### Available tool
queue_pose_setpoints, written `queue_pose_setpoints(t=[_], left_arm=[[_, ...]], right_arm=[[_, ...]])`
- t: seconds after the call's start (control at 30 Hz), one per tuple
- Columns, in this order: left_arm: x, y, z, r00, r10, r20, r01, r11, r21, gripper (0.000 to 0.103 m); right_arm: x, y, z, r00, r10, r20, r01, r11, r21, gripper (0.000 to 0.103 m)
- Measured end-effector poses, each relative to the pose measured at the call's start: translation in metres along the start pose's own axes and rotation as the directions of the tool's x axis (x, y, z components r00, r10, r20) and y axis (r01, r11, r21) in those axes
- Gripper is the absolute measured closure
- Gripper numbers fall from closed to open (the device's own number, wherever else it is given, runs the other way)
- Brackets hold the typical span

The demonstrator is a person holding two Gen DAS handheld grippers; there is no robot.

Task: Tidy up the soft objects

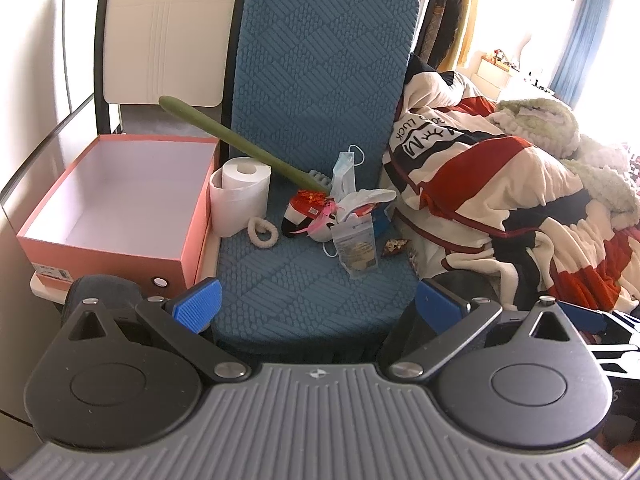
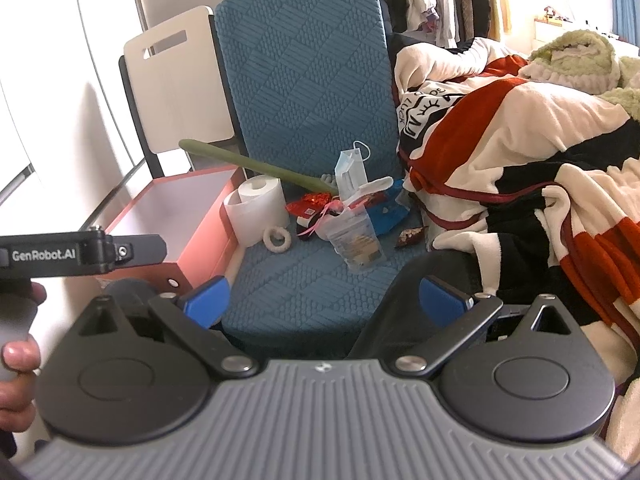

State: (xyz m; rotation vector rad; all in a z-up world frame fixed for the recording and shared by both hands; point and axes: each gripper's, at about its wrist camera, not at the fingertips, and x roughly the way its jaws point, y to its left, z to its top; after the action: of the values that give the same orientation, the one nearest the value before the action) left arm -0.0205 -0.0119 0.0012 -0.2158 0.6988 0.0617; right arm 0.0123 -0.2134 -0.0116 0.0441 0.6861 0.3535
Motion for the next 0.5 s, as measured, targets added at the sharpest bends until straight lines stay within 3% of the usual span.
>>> queue_pose_setpoints(t=[0.23, 0.5], left_arm=[[0.008, 0.006, 0.000, 1.000, -0.009, -0.017, 0.009, 1.000, -0.011, 0.000], [0.043, 0.021, 0.004, 0.998, -0.012, -0.064, 0.012, 1.000, -0.012, 0.000]], right_arm=[[0.011, 0.002, 0.000, 1.000, 0.002, -0.005, -0.002, 1.000, -0.010, 0.000], [0.036, 0.003, -0.007, 1.000, -0.001, -0.027, 0.000, 1.000, -0.014, 0.000]])
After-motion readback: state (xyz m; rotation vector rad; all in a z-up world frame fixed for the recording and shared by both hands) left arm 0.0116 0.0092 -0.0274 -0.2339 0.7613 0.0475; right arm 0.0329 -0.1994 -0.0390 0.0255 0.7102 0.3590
